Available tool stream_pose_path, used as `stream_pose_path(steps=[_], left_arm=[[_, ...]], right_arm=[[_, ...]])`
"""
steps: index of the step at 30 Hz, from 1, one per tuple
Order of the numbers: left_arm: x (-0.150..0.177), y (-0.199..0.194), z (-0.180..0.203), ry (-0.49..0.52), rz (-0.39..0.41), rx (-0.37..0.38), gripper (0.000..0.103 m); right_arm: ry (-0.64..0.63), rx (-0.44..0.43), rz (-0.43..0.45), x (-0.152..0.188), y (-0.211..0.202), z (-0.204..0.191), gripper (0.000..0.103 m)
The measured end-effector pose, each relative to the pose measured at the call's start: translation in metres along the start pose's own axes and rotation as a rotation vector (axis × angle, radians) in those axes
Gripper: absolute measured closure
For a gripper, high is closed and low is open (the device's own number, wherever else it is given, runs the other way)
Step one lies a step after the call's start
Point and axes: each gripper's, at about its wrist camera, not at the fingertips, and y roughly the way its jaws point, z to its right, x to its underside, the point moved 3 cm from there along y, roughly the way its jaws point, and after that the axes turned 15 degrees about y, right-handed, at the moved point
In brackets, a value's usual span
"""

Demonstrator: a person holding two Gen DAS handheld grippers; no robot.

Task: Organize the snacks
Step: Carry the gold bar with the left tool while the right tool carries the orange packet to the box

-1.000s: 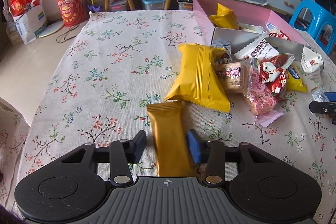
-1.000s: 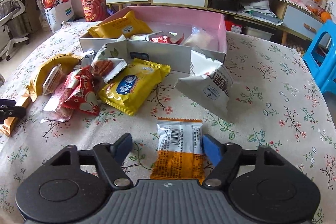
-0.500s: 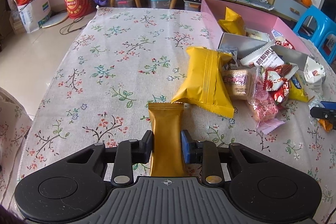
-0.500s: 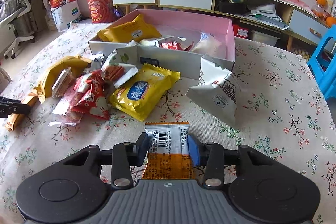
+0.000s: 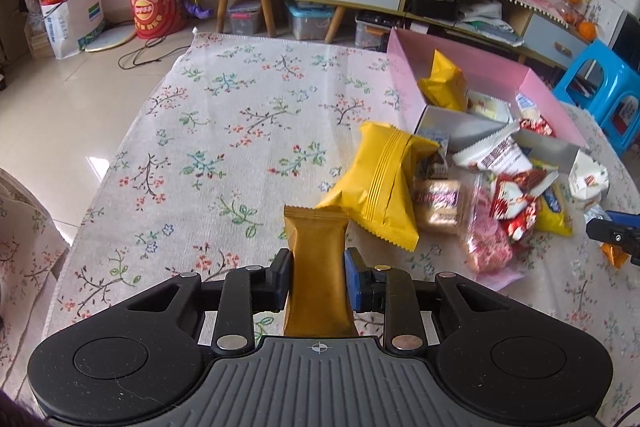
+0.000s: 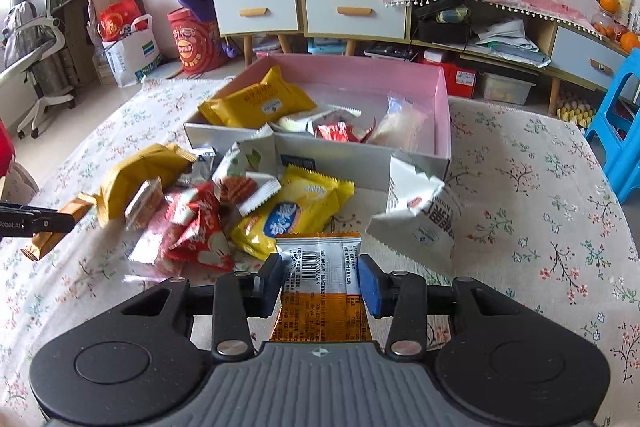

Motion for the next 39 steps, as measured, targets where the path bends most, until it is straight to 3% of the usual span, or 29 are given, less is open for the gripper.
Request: stream_pose_path(steps=[21,33,39], left_arm=[[-0.05,-0.015,0.02,-0.088,0.108,0.097,0.079],[-0.085,0.006,0.062,-0.102,0.148,0.154,0.079],[-0.11,0.029,0.083,-0.051,0.142,0.156,0.079]], right_arm=[[0.136,-0.027,0.092,-0.051,0.004,-0.003,0.073],[0.304,-0.046,0.114,-0.077,0.021,0.014,0.073],[0.354,-0.057,0.11,-0.086,0.037,0.025,0.073]])
